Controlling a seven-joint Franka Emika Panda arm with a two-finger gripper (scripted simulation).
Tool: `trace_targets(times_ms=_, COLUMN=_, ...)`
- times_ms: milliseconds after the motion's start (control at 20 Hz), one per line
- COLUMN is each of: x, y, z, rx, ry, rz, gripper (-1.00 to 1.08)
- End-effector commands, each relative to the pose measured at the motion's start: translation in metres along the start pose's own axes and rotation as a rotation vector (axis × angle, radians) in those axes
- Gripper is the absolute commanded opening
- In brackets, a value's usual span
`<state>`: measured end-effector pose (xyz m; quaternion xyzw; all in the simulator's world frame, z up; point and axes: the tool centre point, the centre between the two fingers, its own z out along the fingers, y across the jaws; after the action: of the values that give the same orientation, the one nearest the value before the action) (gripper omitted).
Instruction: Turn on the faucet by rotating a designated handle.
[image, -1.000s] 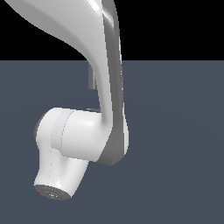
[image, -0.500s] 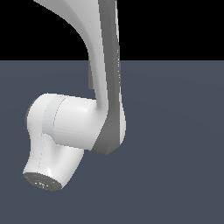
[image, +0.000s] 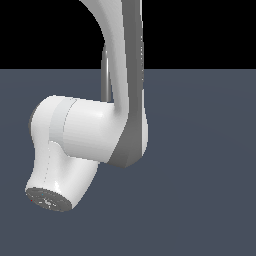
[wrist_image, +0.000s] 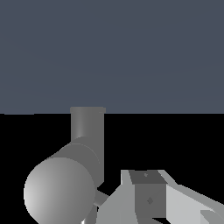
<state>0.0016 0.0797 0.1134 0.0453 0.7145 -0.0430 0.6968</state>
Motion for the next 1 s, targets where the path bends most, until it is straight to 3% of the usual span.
trace_targets(times_ms=0, x=-0.02, y=-0.005, z=0.0, rx=0.005, ry=-0.022, rz=0.001, gripper=-1.0)
trace_targets(times_ms=250, x=-0.035, y=-0.009, z=0.0, rx=0.004, ry=-0.024, rz=0.002, gripper=-1.0)
trace_targets(times_ms=300, x=-0.013, y=-0.011, z=0.0, rx=0.007, ry=0.011, rz=-0.002, gripper=-1.0)
trace_targets(times_ms=950, x=-0.053, y=-0.052, z=-0.001, rx=0.003, ry=-0.024, rz=0.002, gripper=-1.0)
